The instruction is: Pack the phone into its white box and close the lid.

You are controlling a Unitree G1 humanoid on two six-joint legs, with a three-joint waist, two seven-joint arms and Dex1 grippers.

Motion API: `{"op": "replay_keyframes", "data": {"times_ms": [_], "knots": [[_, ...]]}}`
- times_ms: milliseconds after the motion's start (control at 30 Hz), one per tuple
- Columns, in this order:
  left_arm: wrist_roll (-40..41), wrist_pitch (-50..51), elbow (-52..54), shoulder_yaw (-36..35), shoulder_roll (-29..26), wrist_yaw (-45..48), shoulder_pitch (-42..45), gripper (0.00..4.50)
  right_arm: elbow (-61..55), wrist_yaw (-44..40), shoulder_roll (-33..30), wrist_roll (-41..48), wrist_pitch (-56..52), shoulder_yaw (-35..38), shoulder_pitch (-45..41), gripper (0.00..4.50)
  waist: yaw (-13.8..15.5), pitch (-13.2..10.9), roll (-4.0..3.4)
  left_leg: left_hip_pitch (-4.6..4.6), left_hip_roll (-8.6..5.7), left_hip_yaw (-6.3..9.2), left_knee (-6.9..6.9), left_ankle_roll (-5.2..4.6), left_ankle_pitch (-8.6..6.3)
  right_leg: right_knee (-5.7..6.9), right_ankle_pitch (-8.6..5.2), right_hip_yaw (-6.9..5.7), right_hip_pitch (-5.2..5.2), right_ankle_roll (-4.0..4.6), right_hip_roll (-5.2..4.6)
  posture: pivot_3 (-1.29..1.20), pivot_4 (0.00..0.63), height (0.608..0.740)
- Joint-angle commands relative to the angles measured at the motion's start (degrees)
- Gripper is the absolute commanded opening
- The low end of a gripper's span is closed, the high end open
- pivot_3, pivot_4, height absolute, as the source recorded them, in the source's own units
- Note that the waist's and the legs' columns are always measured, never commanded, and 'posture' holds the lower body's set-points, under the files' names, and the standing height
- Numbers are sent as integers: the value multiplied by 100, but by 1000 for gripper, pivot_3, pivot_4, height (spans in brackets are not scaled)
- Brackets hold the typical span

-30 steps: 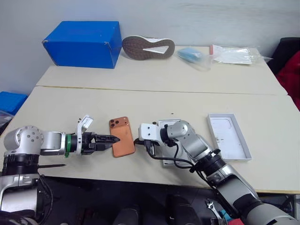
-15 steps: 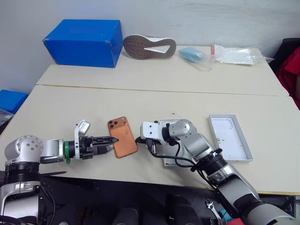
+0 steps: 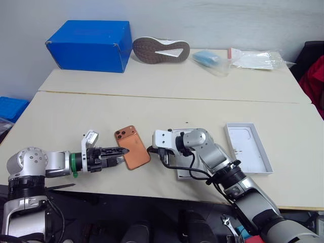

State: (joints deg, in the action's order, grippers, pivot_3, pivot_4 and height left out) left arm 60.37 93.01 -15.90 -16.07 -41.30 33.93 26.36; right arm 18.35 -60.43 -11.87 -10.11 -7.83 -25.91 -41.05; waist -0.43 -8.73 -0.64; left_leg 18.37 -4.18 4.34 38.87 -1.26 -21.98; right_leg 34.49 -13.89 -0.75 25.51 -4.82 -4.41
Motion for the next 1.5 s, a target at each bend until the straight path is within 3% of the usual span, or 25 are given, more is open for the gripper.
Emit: {"op": "replay_keyframes", "data": {"times_ms": [33, 200, 400, 633, 767, 933, 1067, 1500], "knots": [[257, -51, 256, 201, -554, 204, 3, 4500, -112, -99, 174, 95, 94, -239, 38, 50, -41, -9, 14, 0, 2, 0, -2, 2, 0, 1, 0, 0, 2, 0, 2, 0, 150, 740], [458, -51, 68, 512, -1336, 295, 104, 4500, -70, -54, 158, 101, 132, -235, 34, 50, -174, -23, 38, -2, 12, 1, -39, 20, 5, -11, -1, 5, 18, 1, 19, 0, 150, 740], [1026, -51, 7, 1124, -1574, -159, 397, 4500, 37, -10, 188, 88, 199, -243, 21, 50, -147, -26, 43, -2, 15, 4, -68, 26, 16, -26, -2, 2, 24, 4, 21, 0, 150, 740], [1641, -51, -231, 1505, -1119, -1873, 696, 4500, 123, 31, 237, 79, 244, -232, -29, 50, -137, -26, 47, -4, 17, 4, -67, 29, 18, -25, -2, 4, 23, 4, 24, 0, 150, 740], [1927, -51, -279, 1263, -629, -3177, 590, 4500, 151, 39, 250, 79, 272, -225, -50, 50, -102, -20, 34, -22, 13, 3, -68, 30, 22, -18, -2, 6, 8, 3, 19, 0, 150, 740], [2823, -51, -267, 981, -121, -3706, 447, 4500, 183, 49, 283, 87, 280, -216, -89, 50, -60, -17, 29, -39, -7, 11, -68, 34, 45, -13, -2, 6, -3, 3, -5, 0, 150, 740], [3362, -51, -113, 642, 51, -3038, 120, 4500, 184, 33, 282, 89, 279, -214, -96, 50, -10, -13, 29, -41, -10, 14, -68, 35, 47, -5, -2, 5, -3, 3, -5, 0, 150, 740], [2579, -52, -288, 15, 218, -1346, -139, 4500, 112, -47, 277, 66, 222, -205, -54, 50, 17, -16, 33, -23, -9, 23, -70, 35, 47, -8, -2, -7, 1, 3, -3, 0, 150, 740]]}}
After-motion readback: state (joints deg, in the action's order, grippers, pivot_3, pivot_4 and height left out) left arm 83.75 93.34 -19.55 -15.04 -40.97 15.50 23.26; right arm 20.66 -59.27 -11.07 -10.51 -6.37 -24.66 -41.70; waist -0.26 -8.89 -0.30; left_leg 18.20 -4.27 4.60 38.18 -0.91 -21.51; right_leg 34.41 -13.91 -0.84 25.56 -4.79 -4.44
